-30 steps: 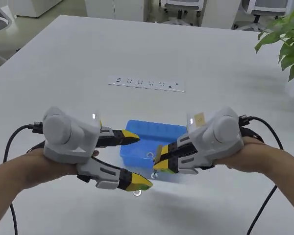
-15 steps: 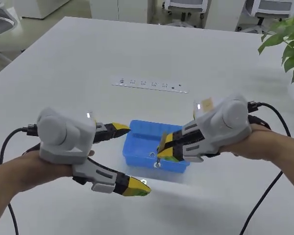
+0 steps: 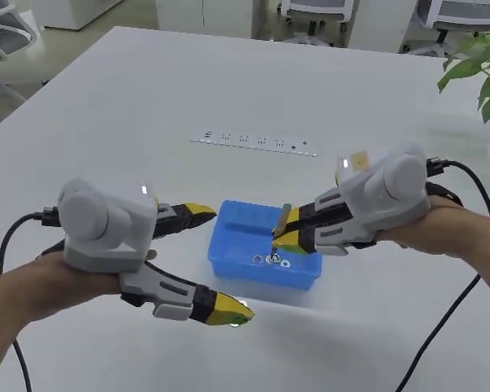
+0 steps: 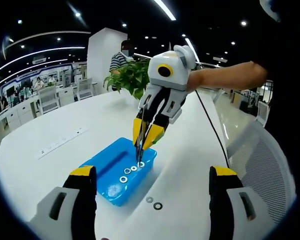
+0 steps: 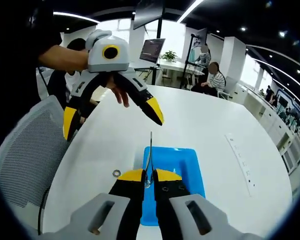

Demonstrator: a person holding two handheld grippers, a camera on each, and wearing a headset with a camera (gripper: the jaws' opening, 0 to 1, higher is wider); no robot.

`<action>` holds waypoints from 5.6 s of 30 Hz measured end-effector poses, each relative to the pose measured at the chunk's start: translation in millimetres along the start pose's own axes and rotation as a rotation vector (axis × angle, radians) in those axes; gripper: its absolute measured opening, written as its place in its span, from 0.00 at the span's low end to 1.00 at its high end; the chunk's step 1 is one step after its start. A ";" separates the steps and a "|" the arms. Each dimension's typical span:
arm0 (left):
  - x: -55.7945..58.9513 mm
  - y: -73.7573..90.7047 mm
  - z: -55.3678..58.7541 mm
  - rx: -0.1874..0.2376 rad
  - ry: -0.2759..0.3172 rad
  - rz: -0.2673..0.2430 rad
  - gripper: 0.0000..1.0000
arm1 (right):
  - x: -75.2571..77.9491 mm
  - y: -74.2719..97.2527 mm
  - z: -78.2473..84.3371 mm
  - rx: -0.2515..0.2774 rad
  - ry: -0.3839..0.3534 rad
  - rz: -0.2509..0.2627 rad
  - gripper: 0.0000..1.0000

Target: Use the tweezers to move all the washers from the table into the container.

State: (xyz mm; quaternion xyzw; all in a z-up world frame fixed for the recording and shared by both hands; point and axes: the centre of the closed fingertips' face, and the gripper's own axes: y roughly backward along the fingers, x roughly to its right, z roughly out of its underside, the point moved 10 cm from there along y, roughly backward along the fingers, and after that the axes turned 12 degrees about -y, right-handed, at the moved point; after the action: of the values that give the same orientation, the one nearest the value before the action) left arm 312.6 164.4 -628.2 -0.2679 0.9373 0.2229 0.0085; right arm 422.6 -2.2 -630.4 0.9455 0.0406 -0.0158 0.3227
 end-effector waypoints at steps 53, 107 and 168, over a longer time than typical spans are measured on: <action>-57.1 -54.8 -10.6 -0.047 -0.128 0.100 0.22 | 31.5 -36.8 40.9 -0.047 -0.029 -0.021 0.08; -64.7 -75.9 -20.5 -0.064 -0.223 0.145 0.05 | 29.6 -28.6 39.7 -0.044 -0.030 0.002 0.18; -37.6 -6.2 -40.3 -0.059 -0.142 0.050 0.05 | -37.5 34.8 62.2 0.058 -0.296 0.255 0.84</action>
State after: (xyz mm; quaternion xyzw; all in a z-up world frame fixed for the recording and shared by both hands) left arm 352.1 161.4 -589.4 -0.2282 0.9337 0.2691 0.0613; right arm 388.0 -70.2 -656.3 0.9393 -0.1280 -0.1150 0.2969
